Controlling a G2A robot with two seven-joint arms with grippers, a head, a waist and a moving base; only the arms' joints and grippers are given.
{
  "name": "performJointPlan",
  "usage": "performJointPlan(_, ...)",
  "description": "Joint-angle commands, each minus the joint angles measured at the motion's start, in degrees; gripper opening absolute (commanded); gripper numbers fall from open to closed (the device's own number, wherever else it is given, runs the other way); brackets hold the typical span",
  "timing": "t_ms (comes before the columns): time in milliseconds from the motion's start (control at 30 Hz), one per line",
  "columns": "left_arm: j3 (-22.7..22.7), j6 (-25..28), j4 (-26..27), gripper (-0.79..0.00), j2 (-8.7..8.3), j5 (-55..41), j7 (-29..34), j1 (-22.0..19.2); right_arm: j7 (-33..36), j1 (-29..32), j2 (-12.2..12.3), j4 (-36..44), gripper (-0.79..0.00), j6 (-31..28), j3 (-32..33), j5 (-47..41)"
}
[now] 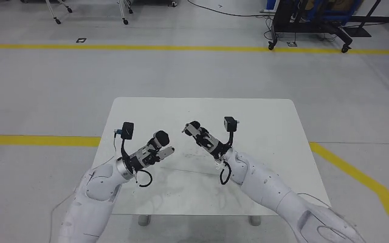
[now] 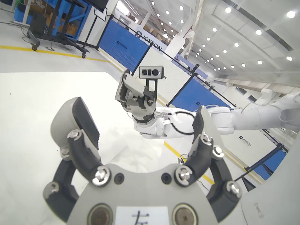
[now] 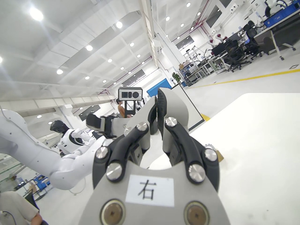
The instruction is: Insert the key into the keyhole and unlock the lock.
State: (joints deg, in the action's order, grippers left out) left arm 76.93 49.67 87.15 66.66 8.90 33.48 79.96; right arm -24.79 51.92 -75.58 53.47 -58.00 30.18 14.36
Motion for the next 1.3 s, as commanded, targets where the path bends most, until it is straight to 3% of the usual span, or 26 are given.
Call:
performJointPlan(0, -1.2, 0.4, -3.8, -0.169, 0.00, -2.3, 0.9, -1.2, 3.6, -0.1, 0.5, 1.3, -0.785, 0.0, -0.7, -3.5)
performJointPlan(233, -3.8, 1.3, -9.0, -0.246, -0.25, -14.9, 6.1, -4.2, 11.9, -1.0, 0.8, 1.1, -0.785, 0.0, -1.8, -9.3)
performJointPlan(267, -3.9, 1.3, -9.3, -0.289, -0.31, -15.5, 6.7, -4.4, 12.4, -1.0, 0.8, 0.9, -0.785, 0.0, -1.8, -9.6)
performJointPlan(300, -3.9, 1.2, -9.8, -0.382, -0.38, -16.1, 7.2, -4.8, 13.2, -1.1, 0.7, 0.6, -0.785, 0.0, -1.8, -10.1)
performJointPlan(367, -4.1, 1.0, -10.5, -0.440, -0.45, -17.2, 7.7, -5.2, 15.3, -1.4, 0.5, -0.1, -0.785, 0.0, -1.9, -10.4)
performJointPlan(533, -4.4, 0.6, -11.0, -0.502, -0.65, -15.0, 7.7, -6.1, 19.1, -1.6, 0.1, -1.1, -0.785, 0.0, -1.5, -12.7)
performJointPlan(800, -5.3, 0.5, -10.9, -0.499, -0.71, -11.7, 5.9, -6.2, 24.8, -1.9, -0.8, -2.6, -0.785, 0.0, -0.4, -15.6)
performJointPlan(933, -5.4, 0.0, -10.9, -0.582, -0.85, -10.3, 5.2, -6.4, 27.3, -2.0, -1.4, -3.4, -0.785, 0.0, 0.6, -16.7)
performJointPlan(1033, -5.6, -0.9, -10.6, -0.785, -0.91, -7.3, 4.3, -6.5, 28.5, -1.9, -1.7, -3.9, -0.785, 0.0, 1.5, -17.0)
performJointPlan(1267, -6.0, -2.6, -10.2, -0.785, -0.92, -4.5, 1.6, -6.3, 30.2, -1.6, -2.2, -4.8, -0.785, 0.0, 3.4, -16.0)
